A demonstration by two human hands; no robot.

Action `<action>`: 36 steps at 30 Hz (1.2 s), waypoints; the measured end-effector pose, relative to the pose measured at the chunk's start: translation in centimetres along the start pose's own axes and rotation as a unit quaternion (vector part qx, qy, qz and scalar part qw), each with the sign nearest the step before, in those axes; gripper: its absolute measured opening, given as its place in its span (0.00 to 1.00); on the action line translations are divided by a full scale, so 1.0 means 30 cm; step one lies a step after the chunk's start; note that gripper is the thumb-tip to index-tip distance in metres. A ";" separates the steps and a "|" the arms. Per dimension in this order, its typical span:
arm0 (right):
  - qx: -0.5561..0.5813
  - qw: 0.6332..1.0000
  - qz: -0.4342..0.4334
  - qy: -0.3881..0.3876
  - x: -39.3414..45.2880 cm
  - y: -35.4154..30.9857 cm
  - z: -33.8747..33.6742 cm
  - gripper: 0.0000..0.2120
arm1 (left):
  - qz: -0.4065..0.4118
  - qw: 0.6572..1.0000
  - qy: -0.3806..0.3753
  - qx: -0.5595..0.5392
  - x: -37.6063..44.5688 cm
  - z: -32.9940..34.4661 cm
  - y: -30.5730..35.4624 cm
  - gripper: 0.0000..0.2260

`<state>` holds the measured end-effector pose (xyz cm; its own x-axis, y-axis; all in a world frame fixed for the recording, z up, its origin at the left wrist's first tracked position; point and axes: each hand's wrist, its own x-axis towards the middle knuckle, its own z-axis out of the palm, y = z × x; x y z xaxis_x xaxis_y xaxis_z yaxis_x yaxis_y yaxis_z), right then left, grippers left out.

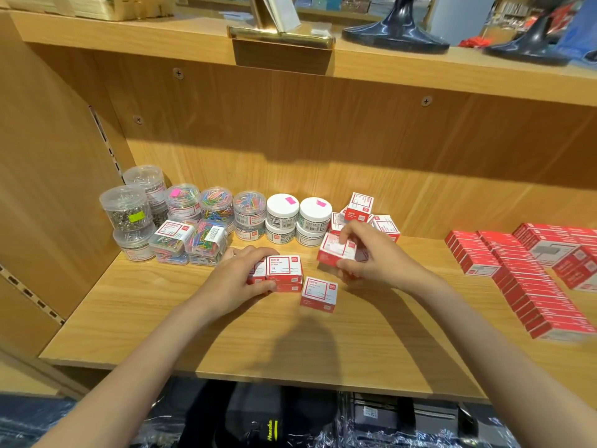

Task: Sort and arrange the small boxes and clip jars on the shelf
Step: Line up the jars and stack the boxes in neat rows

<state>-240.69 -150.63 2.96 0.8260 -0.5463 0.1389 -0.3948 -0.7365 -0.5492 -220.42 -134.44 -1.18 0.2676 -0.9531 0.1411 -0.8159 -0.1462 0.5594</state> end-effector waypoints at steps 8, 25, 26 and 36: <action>-0.052 0.995 -0.036 -0.083 -0.092 -0.050 0.097 0.21 | 0.000 0.999 -0.044 0.022 0.012 -0.032 -0.007 0.33; -0.038 0.989 -0.016 -0.142 0.025 -0.087 0.107 0.20 | -0.008 0.993 -0.102 0.053 0.009 -0.128 -0.064 0.23; -0.033 0.990 -0.020 -0.139 0.020 -0.094 0.118 0.20 | -0.008 0.993 -0.105 0.055 0.000 -0.133 -0.072 0.23; -0.021 0.988 -0.056 -0.139 0.075 -0.263 0.243 0.19 | -0.044 0.993 -0.074 0.078 -0.130 -0.219 -0.172 0.26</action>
<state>-232.78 -143.13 1.62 0.9420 -0.3333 -0.0384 -0.3057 -0.8056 -0.5075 -213.88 -128.23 0.76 0.2717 -0.9619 -0.0308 -0.8653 -0.2582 0.4297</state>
